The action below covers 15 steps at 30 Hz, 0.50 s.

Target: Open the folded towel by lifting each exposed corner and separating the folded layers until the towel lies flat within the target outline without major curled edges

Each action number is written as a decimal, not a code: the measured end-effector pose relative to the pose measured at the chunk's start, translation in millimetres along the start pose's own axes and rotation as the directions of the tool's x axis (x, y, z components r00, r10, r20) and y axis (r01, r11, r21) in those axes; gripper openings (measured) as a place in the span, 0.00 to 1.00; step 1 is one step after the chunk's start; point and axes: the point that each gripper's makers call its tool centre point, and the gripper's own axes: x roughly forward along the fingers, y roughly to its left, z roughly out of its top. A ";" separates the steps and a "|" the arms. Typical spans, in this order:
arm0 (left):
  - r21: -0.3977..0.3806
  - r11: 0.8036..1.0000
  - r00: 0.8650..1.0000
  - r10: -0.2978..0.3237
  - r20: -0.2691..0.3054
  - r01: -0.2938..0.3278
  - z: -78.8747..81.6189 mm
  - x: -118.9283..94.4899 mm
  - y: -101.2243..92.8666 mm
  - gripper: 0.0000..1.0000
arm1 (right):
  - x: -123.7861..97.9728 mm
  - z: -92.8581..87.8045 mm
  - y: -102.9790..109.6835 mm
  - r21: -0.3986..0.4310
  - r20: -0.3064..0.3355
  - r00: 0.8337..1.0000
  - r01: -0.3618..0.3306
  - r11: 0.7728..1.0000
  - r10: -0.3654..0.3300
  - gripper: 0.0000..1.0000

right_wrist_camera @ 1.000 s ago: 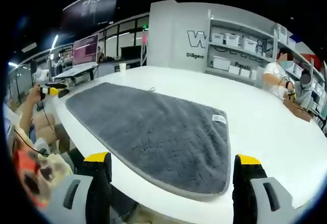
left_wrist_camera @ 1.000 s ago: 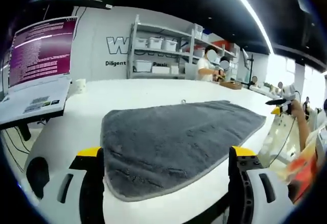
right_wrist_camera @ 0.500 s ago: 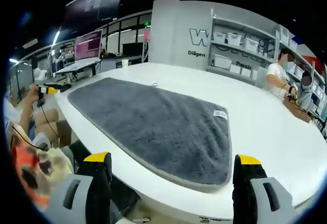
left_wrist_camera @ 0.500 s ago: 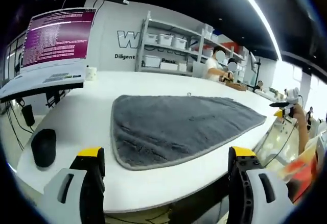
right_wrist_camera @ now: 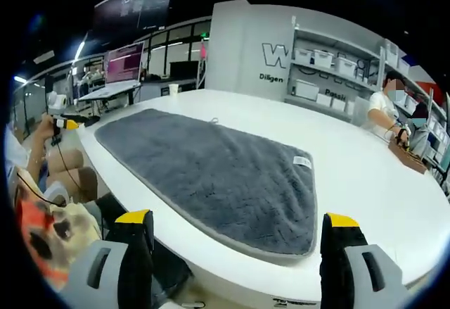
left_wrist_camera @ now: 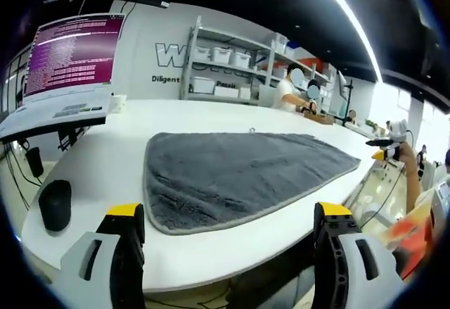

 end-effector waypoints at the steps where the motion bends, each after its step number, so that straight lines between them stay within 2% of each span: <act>1: 0.000 1.000 1.000 0.002 0.004 -0.002 0.2 0.0 -1.1 0.98 | -0.2 0.1 -0.6 0.000 0.002 1.000 0.004 1.000 -0.004 0.99; 8: 0.000 1.000 1.000 -0.019 -0.016 0.019 -7.9 0.4 -8.2 0.97 | -2.2 0.2 -2.6 -0.003 0.001 1.000 0.006 1.000 -0.006 0.99; 15: 0.007 1.000 1.000 -0.016 -0.008 0.016 -4.2 -3.7 -9.8 0.97 | -1.4 -1.8 1.0 -0.006 -0.007 1.000 0.002 1.000 -0.002 0.99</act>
